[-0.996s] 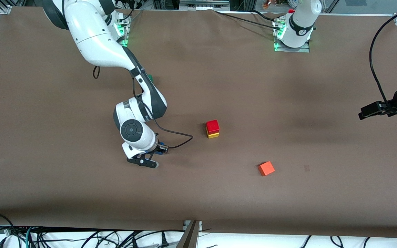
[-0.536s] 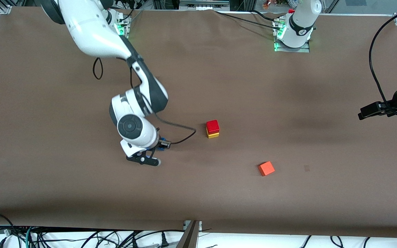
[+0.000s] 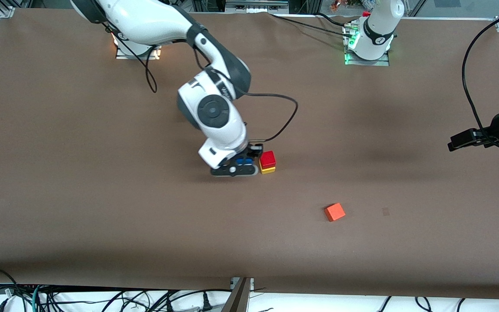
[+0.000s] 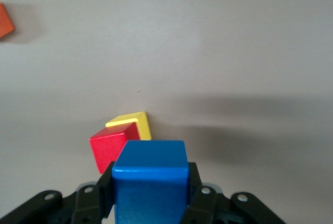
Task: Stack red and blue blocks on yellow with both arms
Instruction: 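Carry the blue cube over the red cube and lower it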
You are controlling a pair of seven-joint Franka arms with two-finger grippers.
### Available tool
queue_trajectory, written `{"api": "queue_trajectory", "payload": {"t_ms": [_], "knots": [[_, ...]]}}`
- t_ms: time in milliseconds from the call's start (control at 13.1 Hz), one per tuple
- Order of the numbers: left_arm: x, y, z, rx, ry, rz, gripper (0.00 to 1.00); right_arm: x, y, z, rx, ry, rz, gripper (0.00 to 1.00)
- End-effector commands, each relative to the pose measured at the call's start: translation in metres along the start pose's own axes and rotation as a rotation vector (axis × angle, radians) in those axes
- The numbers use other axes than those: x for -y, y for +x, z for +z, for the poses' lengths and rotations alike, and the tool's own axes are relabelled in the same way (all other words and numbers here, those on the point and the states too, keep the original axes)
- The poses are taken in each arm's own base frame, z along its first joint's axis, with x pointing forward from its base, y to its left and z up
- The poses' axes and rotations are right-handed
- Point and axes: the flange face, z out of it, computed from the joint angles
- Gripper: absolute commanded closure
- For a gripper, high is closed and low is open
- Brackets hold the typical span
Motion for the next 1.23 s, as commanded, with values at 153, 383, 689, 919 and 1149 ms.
{"api": "queue_trajectory", "payload": {"t_ms": [153, 383, 689, 919, 1149], "knots": [[0.000, 0.004, -0.004, -0.006, -0.028, 0.006, 0.00, 0.039, -0.012, 0.010, -0.058, 0.016, 0.022, 0.64], [-0.002, 0.004, -0.003, -0.005, -0.027, 0.011, 0.00, 0.047, -0.014, 0.030, -0.086, 0.020, 0.031, 0.64], [-0.004, 0.010, -0.007, -0.020, -0.028, 0.014, 0.00, 0.056, -0.017, 0.044, -0.126, 0.032, 0.016, 0.64], [-0.004, 0.010, -0.007, -0.018, -0.028, 0.014, 0.00, 0.061, -0.024, 0.046, -0.130, 0.009, 0.001, 0.61], [-0.005, 0.010, -0.008, -0.020, -0.030, 0.014, 0.00, 0.055, -0.023, 0.046, -0.116, -0.026, 0.003, 0.60]]}}
